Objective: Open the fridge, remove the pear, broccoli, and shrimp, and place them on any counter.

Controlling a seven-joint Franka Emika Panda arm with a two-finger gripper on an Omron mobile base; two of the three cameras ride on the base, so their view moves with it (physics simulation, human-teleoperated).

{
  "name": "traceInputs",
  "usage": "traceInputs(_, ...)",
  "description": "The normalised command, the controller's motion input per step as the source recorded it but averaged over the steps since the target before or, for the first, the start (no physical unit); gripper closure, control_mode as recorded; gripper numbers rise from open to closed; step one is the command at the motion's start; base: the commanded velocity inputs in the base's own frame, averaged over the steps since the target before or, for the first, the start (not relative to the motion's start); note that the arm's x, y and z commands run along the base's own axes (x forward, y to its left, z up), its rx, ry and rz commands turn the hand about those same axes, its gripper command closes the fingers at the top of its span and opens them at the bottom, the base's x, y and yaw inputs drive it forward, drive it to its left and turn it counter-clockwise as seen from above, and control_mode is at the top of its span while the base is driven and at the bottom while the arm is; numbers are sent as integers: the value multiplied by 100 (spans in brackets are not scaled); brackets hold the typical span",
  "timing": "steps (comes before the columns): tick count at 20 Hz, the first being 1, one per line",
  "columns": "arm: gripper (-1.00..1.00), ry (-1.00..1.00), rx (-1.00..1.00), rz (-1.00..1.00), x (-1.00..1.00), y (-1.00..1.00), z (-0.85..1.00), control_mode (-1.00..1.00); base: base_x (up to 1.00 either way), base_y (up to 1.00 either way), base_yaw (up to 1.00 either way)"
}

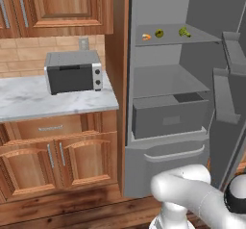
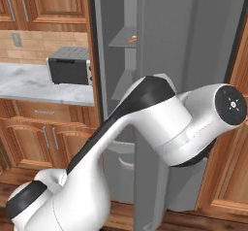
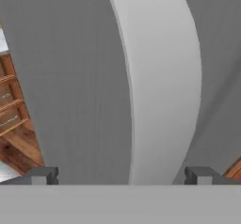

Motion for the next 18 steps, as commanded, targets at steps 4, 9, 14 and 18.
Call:
traceInputs(4,-100,-34,7,-43,-100,47,19,-100,0,0,0)
traceInputs(9,-100,-53,1,-27,-100,57,19,-100,0,0,0)
traceInputs(14,-100,-14,0,-36,-74,71,41,-100,0,0,0)
traceInputs(18,-100,0,0,-34,-31,82,44,-100,0,0,0)
